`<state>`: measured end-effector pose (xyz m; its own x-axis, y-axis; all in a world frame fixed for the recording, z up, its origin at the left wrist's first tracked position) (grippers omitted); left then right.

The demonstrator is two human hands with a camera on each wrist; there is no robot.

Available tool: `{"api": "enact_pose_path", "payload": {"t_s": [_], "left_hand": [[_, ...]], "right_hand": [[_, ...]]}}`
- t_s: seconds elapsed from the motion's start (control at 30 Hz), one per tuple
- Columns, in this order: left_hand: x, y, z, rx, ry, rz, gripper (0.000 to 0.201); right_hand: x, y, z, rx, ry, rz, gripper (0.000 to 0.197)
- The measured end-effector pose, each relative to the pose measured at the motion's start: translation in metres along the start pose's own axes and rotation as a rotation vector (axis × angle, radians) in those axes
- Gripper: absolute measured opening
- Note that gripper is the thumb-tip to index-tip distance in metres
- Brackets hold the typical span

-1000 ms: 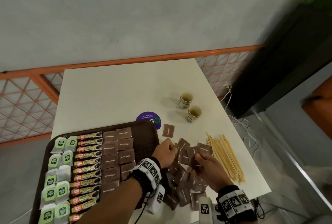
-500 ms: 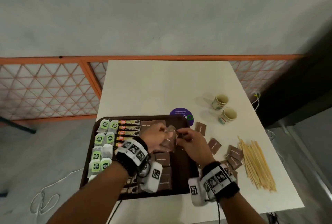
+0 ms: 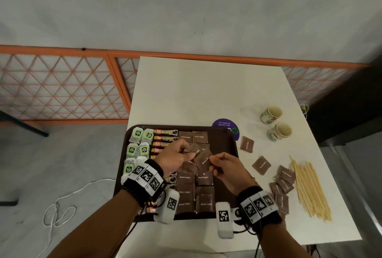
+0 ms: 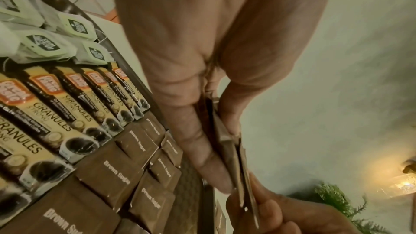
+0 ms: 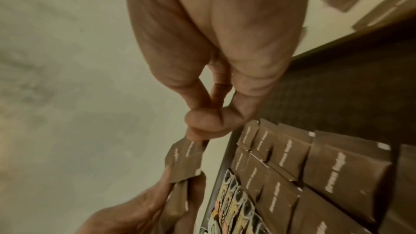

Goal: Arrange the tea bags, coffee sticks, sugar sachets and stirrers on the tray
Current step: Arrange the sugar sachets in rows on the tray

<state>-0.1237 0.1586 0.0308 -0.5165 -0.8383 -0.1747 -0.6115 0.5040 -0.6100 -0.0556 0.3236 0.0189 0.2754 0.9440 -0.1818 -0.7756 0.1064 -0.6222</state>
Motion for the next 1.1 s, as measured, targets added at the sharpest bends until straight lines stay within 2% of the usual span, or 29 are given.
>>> {"api": "enact_pose_path", "payload": {"t_s": [0.1,0.2,0.27,0.43,0.53,0.7,0.77,0.87,0.97,1.1], "left_hand": [[0.015,0.001,0.005,0.003,-0.058,-0.125,0.011],[0.035,-0.002,0.014,0.020,-0.085,-0.246,0.013],[0.041,-0.004,0.023,0.048,-0.075,-0.245,0.012],[0.046,-0.009,0.034,0.088,-0.055,-0.237,0.011],[0.046,-0.011,0.036,0.086,-0.082,-0.236,0.011],[0.047,-0.015,0.037,0.070,-0.120,-0.245,0.010],[0.046,-0.015,0.037,0.074,-0.126,-0.242,0.015],[0.045,-0.016,0.037,0.078,-0.135,-0.223,0.012],[0.040,-0.016,0.036,0.087,-0.156,-0.177,0.007],[0.031,-0.017,0.032,0.061,-0.141,-0.102,0.012]], "right_hand": [[0.010,-0.009,-0.017,-0.063,0.034,0.006,0.014],[0.025,-0.019,-0.043,-0.159,-0.153,-0.044,0.015],[0.031,-0.020,-0.059,-0.219,-0.307,-0.079,0.013],[0.029,-0.012,-0.077,-0.290,-0.379,-0.125,0.013],[0.034,-0.010,-0.077,-0.245,-0.509,-0.157,0.006],[0.035,-0.008,-0.077,-0.221,-0.622,-0.128,0.004],[0.036,-0.007,-0.077,-0.215,-0.687,-0.121,0.006],[0.041,-0.005,-0.074,-0.179,-0.836,-0.188,0.012],[0.034,-0.005,-0.055,-0.074,-0.929,-0.217,0.010],[-0.008,-0.005,-0.006,0.168,-0.804,-0.120,0.010]]}}
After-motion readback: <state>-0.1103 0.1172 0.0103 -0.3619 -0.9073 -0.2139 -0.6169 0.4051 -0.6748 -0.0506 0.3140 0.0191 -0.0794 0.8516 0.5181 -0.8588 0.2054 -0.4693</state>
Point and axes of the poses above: each hand's wrist, its own y-axis towards the middle knuckle, its own x-axis out of the back of the hand, z = x × y, the point moved 6 cm from there along y, towards the middle knuckle, and after that the axes turned 3 degrees about z, right-handed, at the moved point
